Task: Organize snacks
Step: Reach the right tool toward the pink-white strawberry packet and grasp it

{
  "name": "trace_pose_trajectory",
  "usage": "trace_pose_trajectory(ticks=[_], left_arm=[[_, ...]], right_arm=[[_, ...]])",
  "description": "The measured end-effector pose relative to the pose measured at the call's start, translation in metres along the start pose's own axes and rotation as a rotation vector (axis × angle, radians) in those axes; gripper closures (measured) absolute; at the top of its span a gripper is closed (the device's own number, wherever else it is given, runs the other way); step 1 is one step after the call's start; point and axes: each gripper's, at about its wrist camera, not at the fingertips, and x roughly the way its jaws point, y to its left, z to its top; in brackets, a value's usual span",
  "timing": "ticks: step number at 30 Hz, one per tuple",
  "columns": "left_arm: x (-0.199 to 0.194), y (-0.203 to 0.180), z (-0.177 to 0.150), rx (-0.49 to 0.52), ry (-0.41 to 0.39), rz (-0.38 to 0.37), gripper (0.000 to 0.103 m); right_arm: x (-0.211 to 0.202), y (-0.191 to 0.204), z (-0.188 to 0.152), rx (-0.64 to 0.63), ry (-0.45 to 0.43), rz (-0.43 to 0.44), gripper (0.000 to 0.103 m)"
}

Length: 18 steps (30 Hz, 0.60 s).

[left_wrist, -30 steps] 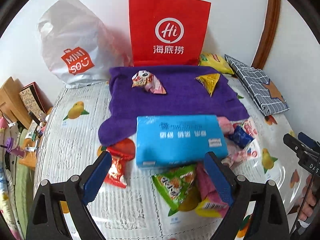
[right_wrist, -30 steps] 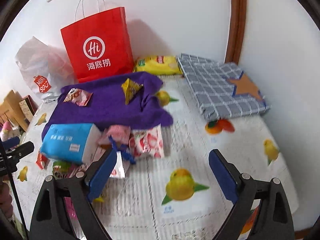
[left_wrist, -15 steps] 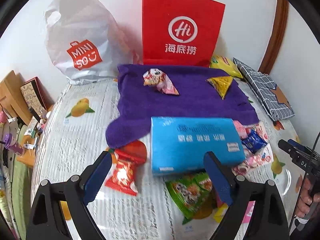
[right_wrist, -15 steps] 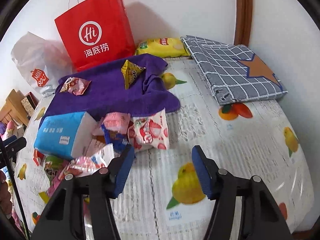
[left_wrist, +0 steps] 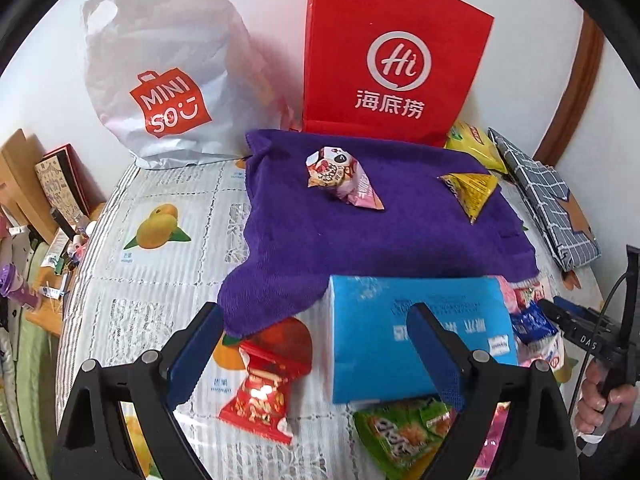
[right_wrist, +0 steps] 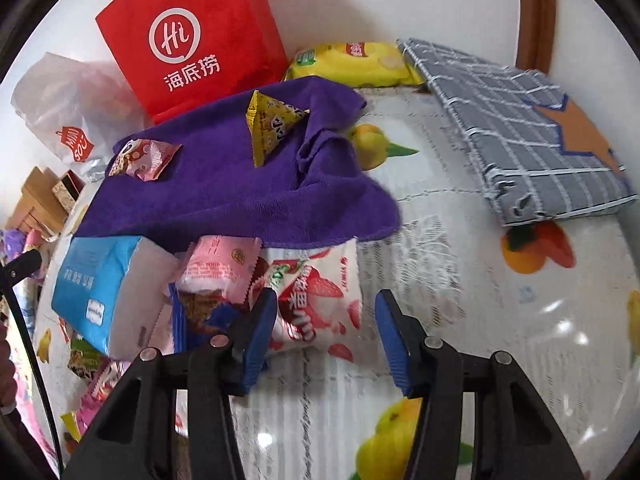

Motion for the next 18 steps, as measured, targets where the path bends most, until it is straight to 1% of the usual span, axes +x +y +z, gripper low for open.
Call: trace_pose_trajectory(ticks=[4, 7, 10, 16, 18], left_arm=[[0.008, 0.001, 0.004, -0.007, 0.014, -0.002, 0.011], [0.011, 0.001, 0.004, -0.004, 0.022, -0.003, 0.011], [0.010, -0.001, 0.003, 0.001, 0.024, -0.005, 0.011], [0.002, -0.004, -0.005, 0.007, 0.019, 0.003, 0.011], [-0.004, -0.003, -0.009, -0.001, 0.017, -0.002, 0.011]], right_arm=[[0.011, 0.002, 0.001, -0.011, 0.032, 0.035, 0.051], [0.016, 0.004, 0.000, -0.016, 0.047, 0.039, 0.051], [0.018, 0.008, 0.001, -0.029, 0.043, 0.038, 0.050], [0.005, 0.011, -0.003, -0.052, 0.009, 0.034, 0.067], [-0.003, 0.008, -0.005, -0.045, -0.003, 0.033, 0.068]])
